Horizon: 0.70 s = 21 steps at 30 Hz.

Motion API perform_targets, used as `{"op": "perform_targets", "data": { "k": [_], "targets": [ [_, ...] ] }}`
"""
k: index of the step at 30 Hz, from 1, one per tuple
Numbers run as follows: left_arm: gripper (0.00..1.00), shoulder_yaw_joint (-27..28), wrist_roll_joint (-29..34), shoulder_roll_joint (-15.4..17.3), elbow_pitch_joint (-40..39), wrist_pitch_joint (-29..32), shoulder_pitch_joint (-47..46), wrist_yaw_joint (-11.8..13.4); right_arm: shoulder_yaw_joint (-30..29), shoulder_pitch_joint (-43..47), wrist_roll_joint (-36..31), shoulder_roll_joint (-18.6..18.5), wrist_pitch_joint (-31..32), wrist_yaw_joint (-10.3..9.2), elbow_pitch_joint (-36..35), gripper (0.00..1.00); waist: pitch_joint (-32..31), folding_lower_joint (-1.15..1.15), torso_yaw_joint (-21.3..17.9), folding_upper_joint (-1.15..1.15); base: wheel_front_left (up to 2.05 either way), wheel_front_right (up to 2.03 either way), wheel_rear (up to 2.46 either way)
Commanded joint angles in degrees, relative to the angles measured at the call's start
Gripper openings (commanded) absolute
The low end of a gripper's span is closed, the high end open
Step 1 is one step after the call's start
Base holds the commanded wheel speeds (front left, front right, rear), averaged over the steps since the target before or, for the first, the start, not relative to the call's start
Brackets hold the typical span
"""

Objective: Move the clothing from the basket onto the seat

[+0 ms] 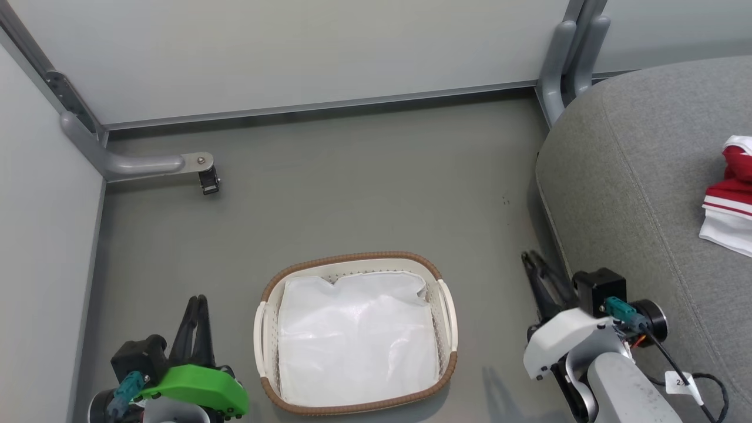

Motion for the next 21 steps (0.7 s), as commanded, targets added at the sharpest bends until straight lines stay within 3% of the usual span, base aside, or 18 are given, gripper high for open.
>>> {"op": "perform_targets", "data": {
  "k": [1,21],
  "targets": [
    [0.0,0.12,-0.56,-0.01,0.12,0.23,-0.08,-0.02,-0.14,0.17,0.64,0.01,0.2,0.0,0.05,0.0,-0.03,0.0,0.01,0.0,0.0,0.0,0.0],
    [0.0,2.33,-19.71,0.09,-2.7,5.7,-0.15,-0.71,-4.13,2.86,21.88,-0.1,5.65,-0.01,-4.34,0.0,-1.06,0.0,0.24,0.0,0.0,0.0,0.0]
  ]
}}
